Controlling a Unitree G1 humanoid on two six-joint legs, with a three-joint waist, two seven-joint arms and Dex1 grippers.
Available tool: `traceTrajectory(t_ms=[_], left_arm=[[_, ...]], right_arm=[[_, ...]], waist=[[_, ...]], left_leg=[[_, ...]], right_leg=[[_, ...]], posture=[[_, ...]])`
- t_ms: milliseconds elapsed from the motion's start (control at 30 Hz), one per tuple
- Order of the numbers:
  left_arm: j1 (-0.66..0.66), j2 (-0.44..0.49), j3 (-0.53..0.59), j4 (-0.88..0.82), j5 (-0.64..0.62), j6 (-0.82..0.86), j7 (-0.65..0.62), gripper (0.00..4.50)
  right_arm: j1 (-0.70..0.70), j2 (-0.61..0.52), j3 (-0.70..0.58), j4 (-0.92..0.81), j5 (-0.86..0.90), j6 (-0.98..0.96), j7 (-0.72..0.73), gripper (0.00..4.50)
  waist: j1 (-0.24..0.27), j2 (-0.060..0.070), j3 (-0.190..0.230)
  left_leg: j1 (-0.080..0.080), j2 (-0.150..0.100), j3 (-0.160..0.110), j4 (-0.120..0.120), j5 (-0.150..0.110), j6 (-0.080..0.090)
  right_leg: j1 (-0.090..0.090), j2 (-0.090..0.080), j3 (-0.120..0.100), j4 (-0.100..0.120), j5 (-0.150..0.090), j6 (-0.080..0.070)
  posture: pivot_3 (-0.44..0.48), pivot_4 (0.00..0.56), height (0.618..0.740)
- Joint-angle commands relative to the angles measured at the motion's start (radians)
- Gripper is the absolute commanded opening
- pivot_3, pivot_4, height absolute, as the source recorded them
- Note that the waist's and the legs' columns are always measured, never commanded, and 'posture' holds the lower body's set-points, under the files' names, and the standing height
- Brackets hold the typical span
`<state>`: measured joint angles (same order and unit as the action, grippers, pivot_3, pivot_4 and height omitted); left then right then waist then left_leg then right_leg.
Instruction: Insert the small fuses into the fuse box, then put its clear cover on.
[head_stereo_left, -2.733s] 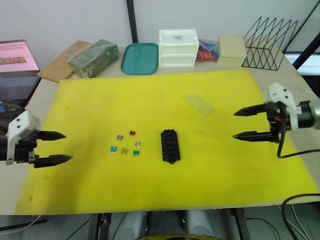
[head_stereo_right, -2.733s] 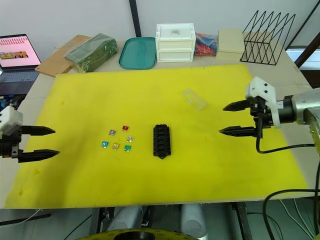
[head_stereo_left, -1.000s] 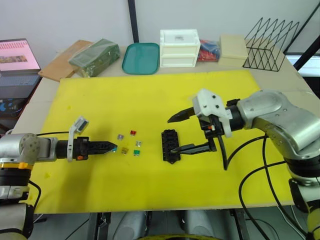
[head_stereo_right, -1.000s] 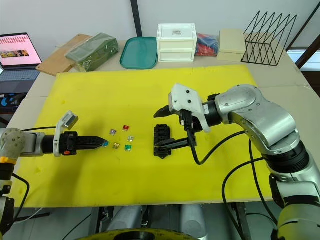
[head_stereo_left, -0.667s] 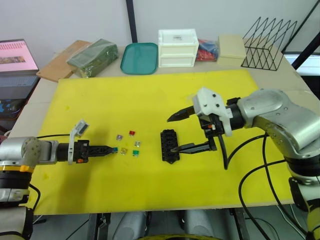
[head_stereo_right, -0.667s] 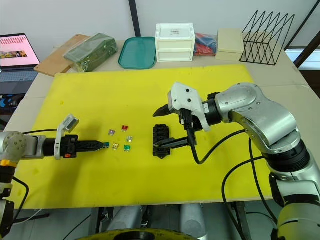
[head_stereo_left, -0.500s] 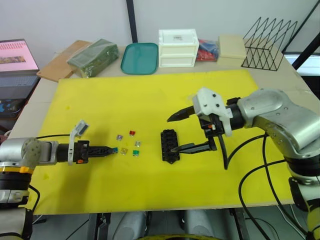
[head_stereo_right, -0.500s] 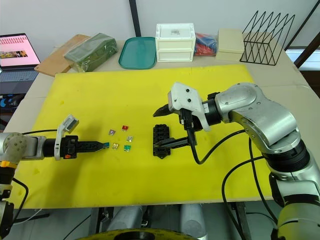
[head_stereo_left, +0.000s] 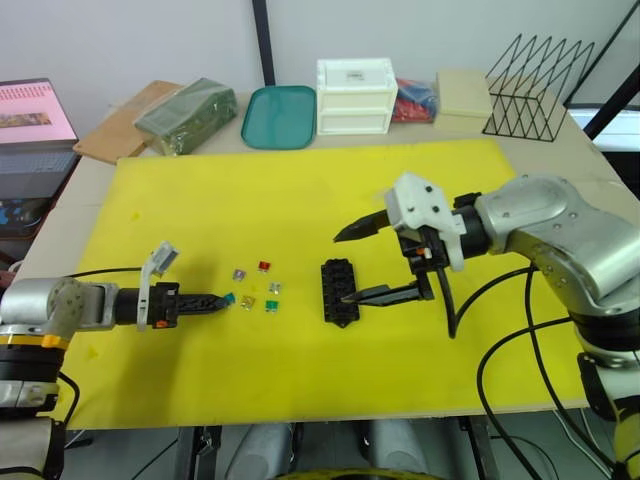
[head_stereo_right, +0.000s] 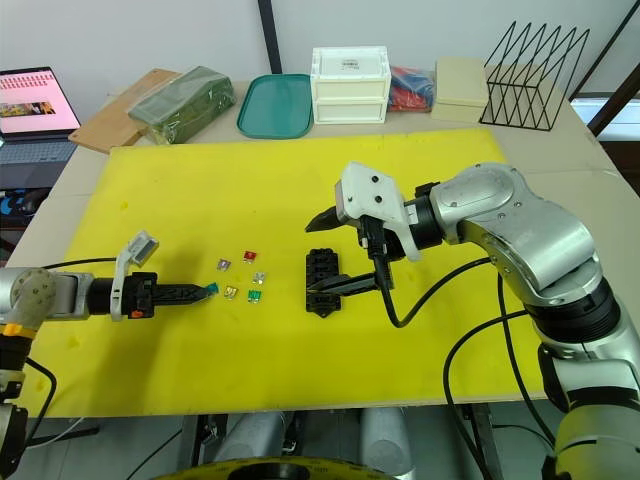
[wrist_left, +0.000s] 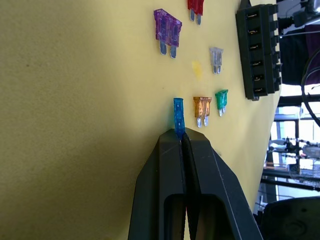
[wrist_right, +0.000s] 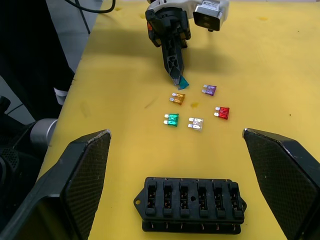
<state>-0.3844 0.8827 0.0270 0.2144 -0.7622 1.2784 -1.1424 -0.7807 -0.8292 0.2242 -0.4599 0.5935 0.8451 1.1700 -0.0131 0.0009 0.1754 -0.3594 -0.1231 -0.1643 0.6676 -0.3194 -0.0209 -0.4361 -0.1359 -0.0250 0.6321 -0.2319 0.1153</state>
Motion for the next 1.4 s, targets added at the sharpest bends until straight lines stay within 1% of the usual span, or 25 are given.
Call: traceTrajectory(t_ms=[33,133,300,367,467,533,600,767,867,967,1067,1200,1333,1400], left_arm=[[0.024,0.036,0.016,-0.019,0.014,-0.021,-0.012,0.05],[0.046,0.053,0.051,-0.06,0.002,-0.073,-0.037,0.05],[0.094,0.062,0.146,-0.19,-0.012,-0.255,-0.098,0.05],[0.093,0.068,0.174,-0.249,-0.026,-0.294,-0.116,0.05],[0.05,0.08,0.191,-0.353,-0.067,-0.315,-0.145,0.05],[-0.004,0.092,0.156,-0.427,-0.062,-0.356,-0.181,0.05],[-0.079,0.082,0.122,-0.464,-0.074,-0.357,-0.19,0.05],[-0.248,0.028,-0.008,-0.519,-0.06,-0.366,-0.204,0.05],[-0.304,0.023,-0.106,-0.527,0.023,-0.454,-0.259,0.05],[-0.354,-0.002,-0.163,-0.499,0.073,-0.51,-0.279,0.05],[-0.381,-0.03,-0.2,-0.475,0.123,-0.558,-0.281,0.05],[-0.404,-0.086,-0.208,-0.458,0.137,-0.563,-0.248,0.05],[-0.414,-0.114,-0.216,-0.447,0.16,-0.571,-0.238,0.05],[-0.418,-0.123,-0.215,-0.446,0.159,-0.565,-0.233,0.0]], right_arm=[[-0.007,-0.013,-0.024,-0.022,0.01,-0.003,0.005,4.5],[0.008,-0.022,-0.046,-0.026,0.029,0.013,-0.001,4.5],[0.038,-0.034,-0.114,-0.033,0.098,0.076,-0.027,4.5],[0.043,-0.039,-0.154,-0.029,0.137,0.111,-0.039,4.5],[0.021,-0.04,-0.225,-0.006,0.223,0.207,-0.078,4.5],[-0.017,-0.035,-0.27,0.023,0.298,0.313,-0.122,4.5],[-0.052,-0.03,-0.295,0.042,0.358,0.395,-0.157,4.5],[-0.108,-0.012,-0.312,0.044,0.44,0.497,-0.231,4.5],[-0.131,-0.022,-0.314,0.033,0.476,0.539,-0.259,4.5],[-0.139,-0.035,-0.294,0.012,0.483,0.553,-0.282,4.5],[-0.147,-0.035,-0.272,0.004,0.477,0.556,-0.304,4.5],[-0.15,-0.027,-0.244,-0.007,0.463,0.548,-0.331,4.5],[-0.153,-0.021,-0.219,-0.009,0.451,0.536,-0.346,4.5],[-0.153,-0.018,-0.202,-0.012,0.437,0.523,-0.349,4.08]], waist=[[-0.001,0.0,0.0],[-0.002,0.0,0.0],[0.003,0.0,0.0],[0.005,0.0,0.0],[0.007,0.0,0.0],[0.006,0.0,0.0],[0.005,0.0,0.0],[0.002,-0.001,0.0],[0.001,-0.001,0.0],[0.002,-0.001,0.0],[0.002,-0.001,0.0],[0.003,-0.001,0.0],[0.004,-0.001,0.0],[0.003,-0.001,0.0]], left_leg=[[0.0,0.0,0.0,0.0,0.0,0.0],[0.0,0.0,0.0,0.0,0.0,0.0],[-0.001,0.0,0.0,0.0,0.0,0.0],[-0.001,0.0,0.0,0.0,0.0,0.0],[-0.002,0.0,0.0,0.0,0.0,0.0],[-0.002,0.0,0.0,0.0,0.0,0.0],[-0.003,0.0,0.0,0.0,0.0,0.0],[-0.003,0.0,0.001,0.0,0.0,0.0],[-0.007,0.0,0.001,0.001,0.0,0.0],[-0.01,0.0,0.001,0.002,0.0,0.0],[-0.012,0.0,0.001,0.005,0.0,0.0],[-0.015,0.0,0.0,0.011,-0.001,0.001],[-0.016,0.0,0.0,0.013,-0.001,0.002],[-0.016,0.0,0.0,0.013,-0.001,0.002]], right_leg=[[0.0,0.0,0.0,0.0,0.0,0.0],[0.0,0.0,0.0,0.0,0.0,0.0],[-0.001,0.0,0.0,-0.001,0.0,0.0],[-0.001,0.0,0.0,-0.001,0.0,-0.001],[-0.001,-0.001,0.0,-0.002,0.0,-0.001],[-0.001,-0.001,0.0,-0.002,0.001,0.0],[-0.001,-0.001,0.0,-0.002,0.001,-0.001],[-0.001,0.0,0.0,-0.002,0.001,0.0],[-0.005,0.0,0.0,-0.002,0.002,0.0],[-0.008,0.0,0.0,-0.002,0.003,0.0],[-0.008,0.0,-0.001,-0.002,0.004,0.0],[-0.008,0.001,-0.001,-0.002,0.005,0.002],[-0.008,0.001,-0.001,-0.002,0.006,0.003],[-0.008,0.001,-0.001,-0.002,0.006,0.003]], posture=[[0.0,0.15,0.74],[0.0,0.15,0.74],[0.0,0.15,0.74],[0.0,0.15,0.74],[0.0,0.15,0.74],[0.0,0.15,0.74],[0.0,0.15,0.74],[0.0,0.15,0.74],[0.0,0.15,0.74],[0.0,0.15,0.74],[0.0,0.15,0.74],[0.0,0.15,0.74],[0.0,0.15,0.74],[0.0,0.15,0.74]])
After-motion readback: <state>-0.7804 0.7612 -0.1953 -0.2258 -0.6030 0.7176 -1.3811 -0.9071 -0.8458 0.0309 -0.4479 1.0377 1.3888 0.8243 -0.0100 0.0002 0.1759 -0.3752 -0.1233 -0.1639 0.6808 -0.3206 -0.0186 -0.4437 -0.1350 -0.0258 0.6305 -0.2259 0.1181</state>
